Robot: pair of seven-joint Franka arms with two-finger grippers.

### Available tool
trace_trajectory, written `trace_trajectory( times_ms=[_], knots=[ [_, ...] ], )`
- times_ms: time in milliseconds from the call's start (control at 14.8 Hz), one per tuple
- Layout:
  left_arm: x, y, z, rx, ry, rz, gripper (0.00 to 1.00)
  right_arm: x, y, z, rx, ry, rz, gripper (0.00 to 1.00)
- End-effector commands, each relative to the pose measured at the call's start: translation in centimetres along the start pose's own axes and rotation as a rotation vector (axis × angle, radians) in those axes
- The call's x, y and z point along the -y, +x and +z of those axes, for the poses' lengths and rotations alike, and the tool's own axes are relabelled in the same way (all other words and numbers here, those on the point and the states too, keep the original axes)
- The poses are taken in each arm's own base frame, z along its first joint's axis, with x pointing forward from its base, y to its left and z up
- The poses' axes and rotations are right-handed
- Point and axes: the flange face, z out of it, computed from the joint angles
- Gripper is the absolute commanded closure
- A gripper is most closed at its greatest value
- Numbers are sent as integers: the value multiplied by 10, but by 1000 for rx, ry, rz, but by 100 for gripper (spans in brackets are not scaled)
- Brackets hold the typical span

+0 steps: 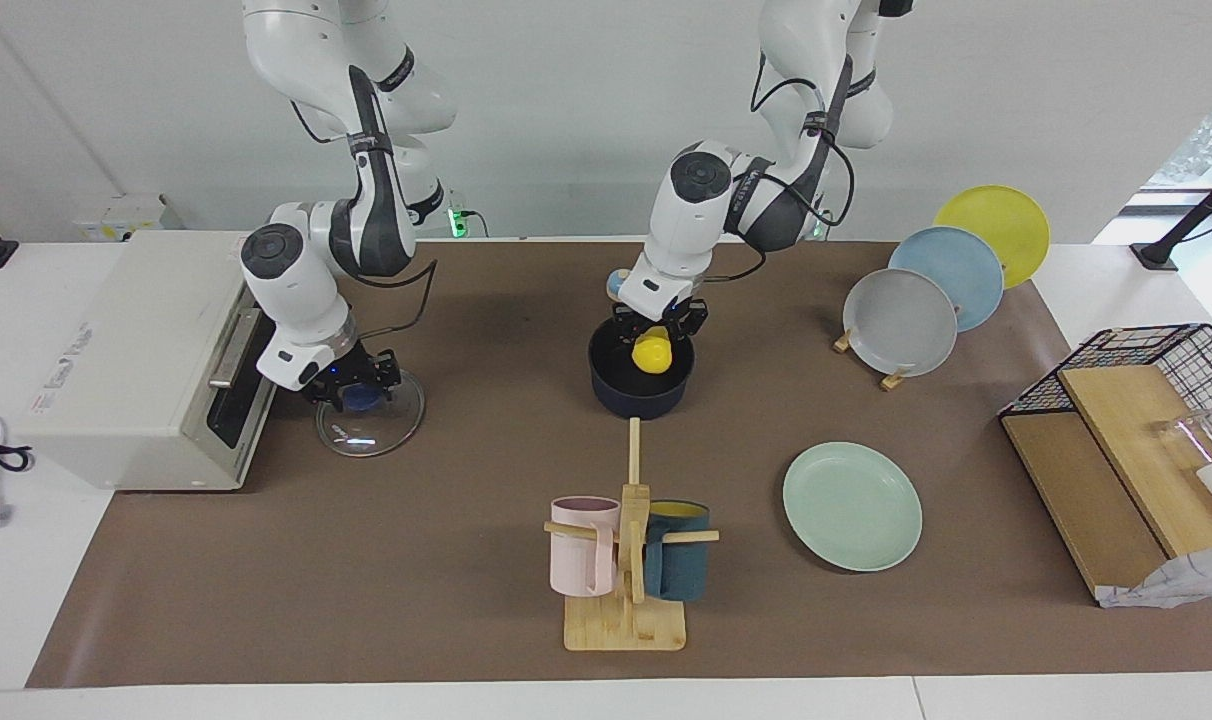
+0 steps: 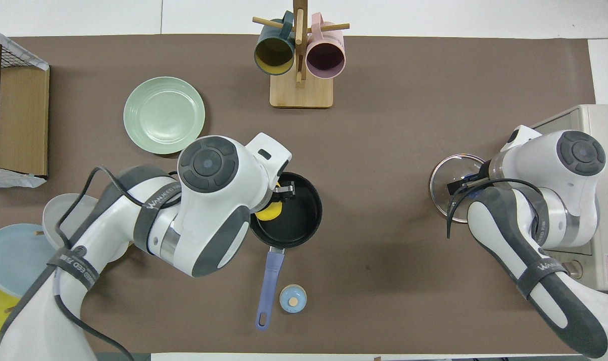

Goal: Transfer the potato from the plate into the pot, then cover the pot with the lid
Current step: 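Carry the potato with the left gripper over the black saucepan, then release the potato into the saucepan and withdraw the left gripper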

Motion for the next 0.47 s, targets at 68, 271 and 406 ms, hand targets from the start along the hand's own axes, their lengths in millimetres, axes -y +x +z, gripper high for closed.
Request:
trace_trajectory(
  times_ms=[68,271,406],
  knots=[
    [-6,-7,35,-5,-13,-34,100,-1,-6,-3,-6,1,-31,44],
    [-11,-9,51,-2,-8,-33,100,2,-1,-8,2,1,-39,70],
    [-9,-11,56,6,0,-34,100,3,6,-17,23,7,-44,97]
  ],
)
